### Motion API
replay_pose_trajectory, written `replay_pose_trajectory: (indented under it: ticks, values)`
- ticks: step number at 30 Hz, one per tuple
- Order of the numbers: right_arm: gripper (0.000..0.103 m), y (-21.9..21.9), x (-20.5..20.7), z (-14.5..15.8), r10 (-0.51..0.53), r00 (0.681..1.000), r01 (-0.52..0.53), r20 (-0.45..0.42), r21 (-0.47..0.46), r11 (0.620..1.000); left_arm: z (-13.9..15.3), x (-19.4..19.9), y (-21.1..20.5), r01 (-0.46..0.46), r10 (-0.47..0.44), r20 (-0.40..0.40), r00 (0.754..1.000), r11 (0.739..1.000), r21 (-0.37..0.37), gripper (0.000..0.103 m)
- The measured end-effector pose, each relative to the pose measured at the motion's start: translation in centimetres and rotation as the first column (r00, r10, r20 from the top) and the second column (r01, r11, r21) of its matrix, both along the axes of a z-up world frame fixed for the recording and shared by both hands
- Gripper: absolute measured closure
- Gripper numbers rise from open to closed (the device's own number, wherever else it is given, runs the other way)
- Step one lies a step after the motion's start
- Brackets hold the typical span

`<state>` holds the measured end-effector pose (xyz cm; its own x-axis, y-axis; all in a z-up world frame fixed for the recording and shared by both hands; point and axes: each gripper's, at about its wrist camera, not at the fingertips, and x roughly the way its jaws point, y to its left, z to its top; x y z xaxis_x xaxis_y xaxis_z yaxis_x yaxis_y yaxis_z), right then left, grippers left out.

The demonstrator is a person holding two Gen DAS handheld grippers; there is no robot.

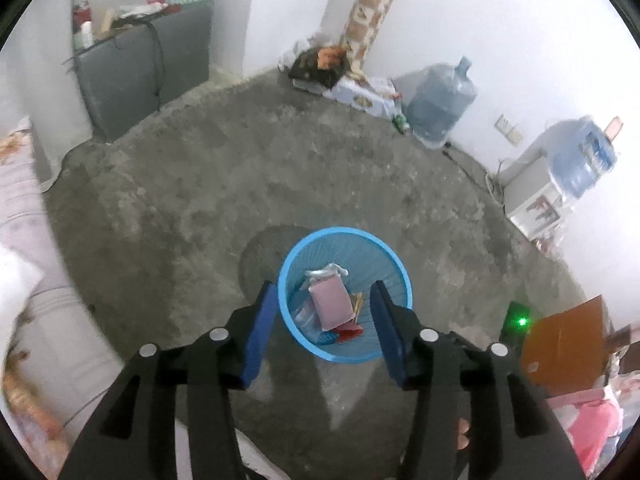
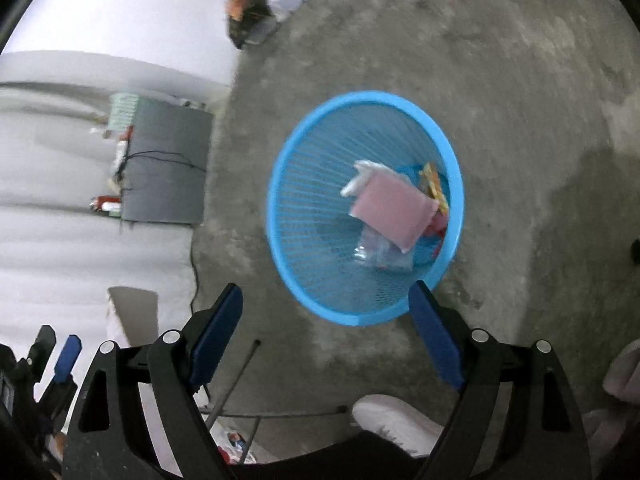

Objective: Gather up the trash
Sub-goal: 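Move both tools back over the table toward the paper cup and tissue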

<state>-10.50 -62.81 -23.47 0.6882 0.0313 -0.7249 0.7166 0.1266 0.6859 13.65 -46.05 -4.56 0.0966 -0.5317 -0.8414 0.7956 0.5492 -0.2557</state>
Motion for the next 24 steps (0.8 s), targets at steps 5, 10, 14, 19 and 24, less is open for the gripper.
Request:
replay_pose_trajectory:
  ticks: [5, 10, 14, 19, 24]
  values:
    - [0.022, 1.3, -0.1, 3.6, 0.058, 0.996, -0.055, 0.063, -0.059, 0.997, 3.2, 0.6, 6.5, -0.070, 0.071, 0.016, 0.997, 0.996, -0.055, 0.055]
    - [0.022, 2.8, 2.1, 7.4, 0.156, 0.979, -0.141, 0.133, -0.115, 0.983, 6.5, 0.4, 13.8, -0.122, 0.130, 0.055, 0.990, 0.983, -0.135, 0.054]
    - [0.022, 4.5, 3.5, 10.2, 0.245, 0.951, -0.216, 0.188, -0.162, 0.963, 8.3, 0.0, 19.3, -0.166, 0.186, 0.112, 0.976, 0.971, -0.170, 0.052]
    - [0.022, 7.0, 5.2, 12.9, 0.350, 0.914, -0.307, 0.204, -0.215, 0.927, 8.4, -0.7, 25.2, -0.242, 0.270, 0.146, 0.952, 0.952, -0.187, 0.051]
    - [0.022, 10.3, 7.1, 16.1, 0.458, 0.870, -0.389, 0.184, -0.315, 0.866, 8.2, -1.3, 30.5, -0.300, 0.335, 0.168, 0.927, 0.932, -0.203, 0.051]
